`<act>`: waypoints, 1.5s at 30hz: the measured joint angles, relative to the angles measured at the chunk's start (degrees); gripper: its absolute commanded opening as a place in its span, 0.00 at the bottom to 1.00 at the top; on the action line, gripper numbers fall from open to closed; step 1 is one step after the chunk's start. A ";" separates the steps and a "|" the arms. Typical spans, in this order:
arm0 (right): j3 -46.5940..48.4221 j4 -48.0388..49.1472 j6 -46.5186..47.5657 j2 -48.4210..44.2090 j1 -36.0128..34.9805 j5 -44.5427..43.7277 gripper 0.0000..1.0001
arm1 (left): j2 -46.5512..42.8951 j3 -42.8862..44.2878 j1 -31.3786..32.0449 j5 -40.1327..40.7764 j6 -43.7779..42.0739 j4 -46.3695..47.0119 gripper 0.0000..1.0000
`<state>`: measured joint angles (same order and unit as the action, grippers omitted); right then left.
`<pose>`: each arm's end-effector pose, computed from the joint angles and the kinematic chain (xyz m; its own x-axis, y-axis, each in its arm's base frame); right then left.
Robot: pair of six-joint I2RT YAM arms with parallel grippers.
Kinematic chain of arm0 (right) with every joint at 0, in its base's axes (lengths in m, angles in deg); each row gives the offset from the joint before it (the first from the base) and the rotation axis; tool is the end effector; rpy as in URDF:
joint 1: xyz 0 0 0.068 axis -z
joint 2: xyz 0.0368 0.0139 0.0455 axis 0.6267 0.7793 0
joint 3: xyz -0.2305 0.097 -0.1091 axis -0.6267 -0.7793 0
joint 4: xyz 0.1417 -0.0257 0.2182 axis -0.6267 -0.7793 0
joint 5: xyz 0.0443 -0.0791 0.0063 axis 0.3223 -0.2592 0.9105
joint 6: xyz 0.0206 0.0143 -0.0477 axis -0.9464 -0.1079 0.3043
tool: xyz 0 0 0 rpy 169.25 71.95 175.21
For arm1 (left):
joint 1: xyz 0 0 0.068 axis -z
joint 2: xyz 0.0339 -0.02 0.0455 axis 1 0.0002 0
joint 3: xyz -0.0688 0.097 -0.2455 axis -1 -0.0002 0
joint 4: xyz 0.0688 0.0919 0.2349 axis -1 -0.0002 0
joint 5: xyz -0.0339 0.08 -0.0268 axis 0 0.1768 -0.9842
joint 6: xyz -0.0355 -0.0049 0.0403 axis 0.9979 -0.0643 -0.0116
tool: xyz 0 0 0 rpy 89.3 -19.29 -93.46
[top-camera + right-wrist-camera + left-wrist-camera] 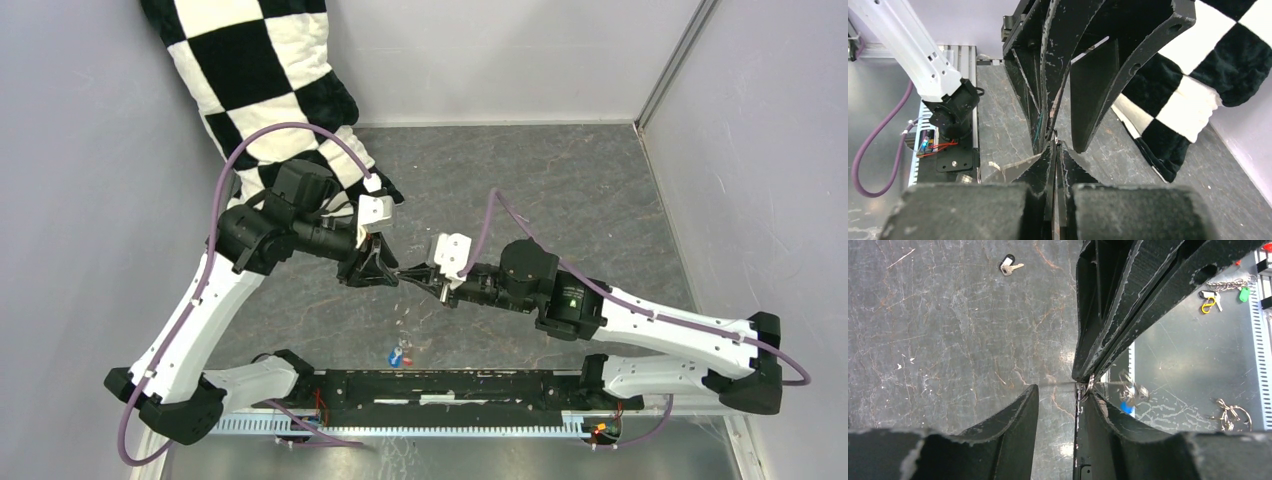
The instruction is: Put the keys on the keyring
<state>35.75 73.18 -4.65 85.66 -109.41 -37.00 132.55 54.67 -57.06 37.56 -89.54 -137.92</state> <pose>0.0801 0.2376 0.3865 0.1448 -0.0561 -0.9879 -0.9604 0.2322 -0.1539 0.1390 -0.1218 0.4200 -0.1417 0.4730 -0.8696 0.9896 0.0471 -0.1357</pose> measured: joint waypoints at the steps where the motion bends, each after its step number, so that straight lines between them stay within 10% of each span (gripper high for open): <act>1: 1.01 -1.18 0.22 0.57 -0.35 -0.85 0.00 | 0.00 0.04 0.00 0.02 0.20 0.00 0.40; 18: 7.41 -9.53 1.79 3.63 -3.89 -8.83 0.00 | -1.09 3.04 0.26 2.40 0.61 -1.03 0.36; 30: 9.14 -11.50 1.38 4.46 -4.35 -10.49 0.00 | -1.90 3.04 0.33 1.97 0.63 -0.98 0.02; 39: 8.70 -9.42 -2.21 1.25 -4.52 -7.58 0.58 | -2.64 2.86 0.48 1.55 1.90 2.54 0.02; 45: 1.44 -2.32 -4.76 -10.19 -4.35 -5.25 0.54 | -5.31 0.07 0.48 -1.22 6.64 11.56 0.02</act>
<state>37.19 70.86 -9.41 75.48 -113.76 -42.24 127.23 54.74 -56.58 36.33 -82.89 -126.36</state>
